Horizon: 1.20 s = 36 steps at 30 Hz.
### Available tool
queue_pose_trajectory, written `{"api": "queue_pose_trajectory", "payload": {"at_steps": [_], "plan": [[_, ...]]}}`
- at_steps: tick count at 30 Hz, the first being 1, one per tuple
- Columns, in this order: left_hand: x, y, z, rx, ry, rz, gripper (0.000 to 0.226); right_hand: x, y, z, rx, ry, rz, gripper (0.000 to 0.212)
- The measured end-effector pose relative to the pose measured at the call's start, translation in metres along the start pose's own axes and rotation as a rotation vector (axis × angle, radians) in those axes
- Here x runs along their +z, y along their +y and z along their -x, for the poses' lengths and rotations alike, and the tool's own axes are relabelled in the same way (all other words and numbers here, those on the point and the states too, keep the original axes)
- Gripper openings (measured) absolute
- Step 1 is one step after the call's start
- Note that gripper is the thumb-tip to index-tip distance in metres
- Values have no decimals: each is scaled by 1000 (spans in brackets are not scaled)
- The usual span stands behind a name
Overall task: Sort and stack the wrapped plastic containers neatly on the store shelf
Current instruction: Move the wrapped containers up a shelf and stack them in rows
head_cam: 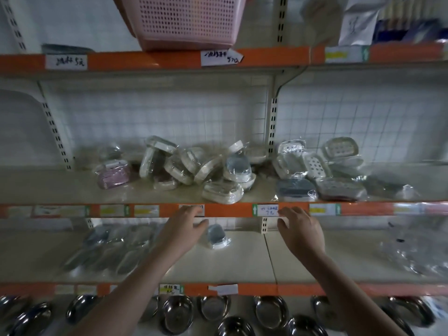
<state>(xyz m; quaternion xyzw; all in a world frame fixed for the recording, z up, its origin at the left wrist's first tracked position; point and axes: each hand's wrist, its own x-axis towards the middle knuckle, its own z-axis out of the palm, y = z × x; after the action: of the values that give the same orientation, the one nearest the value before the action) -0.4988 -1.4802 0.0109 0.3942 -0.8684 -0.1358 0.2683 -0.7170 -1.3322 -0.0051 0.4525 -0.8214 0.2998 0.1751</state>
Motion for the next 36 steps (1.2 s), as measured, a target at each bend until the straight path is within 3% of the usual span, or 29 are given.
{"api": "queue_pose_trajectory", "payload": {"at_steps": [7,13,17,23,27,31,33,36], "plan": [[9,15,-55,72,32,-1,43,-4,20,-34,29,30,48,20],[20,4,-114,184,-61,-14,48,18,30,-74,99,20,100,21],[33,-14,-144,285,-214,32,50,27,37,-97,124,-53,127,30],[46,-36,-169,288,-418,-106,75,33,56,-124,203,-220,133,60],[43,-30,-178,345,-365,-304,81,33,78,-142,112,-385,129,68],[48,-19,-182,374,-312,-425,126,25,99,-166,72,-569,277,70],[54,-15,-183,342,-278,-426,138,22,108,-171,39,-588,257,68],[62,-4,-181,252,-275,-351,139,21,118,-175,-11,-619,163,77]]}}
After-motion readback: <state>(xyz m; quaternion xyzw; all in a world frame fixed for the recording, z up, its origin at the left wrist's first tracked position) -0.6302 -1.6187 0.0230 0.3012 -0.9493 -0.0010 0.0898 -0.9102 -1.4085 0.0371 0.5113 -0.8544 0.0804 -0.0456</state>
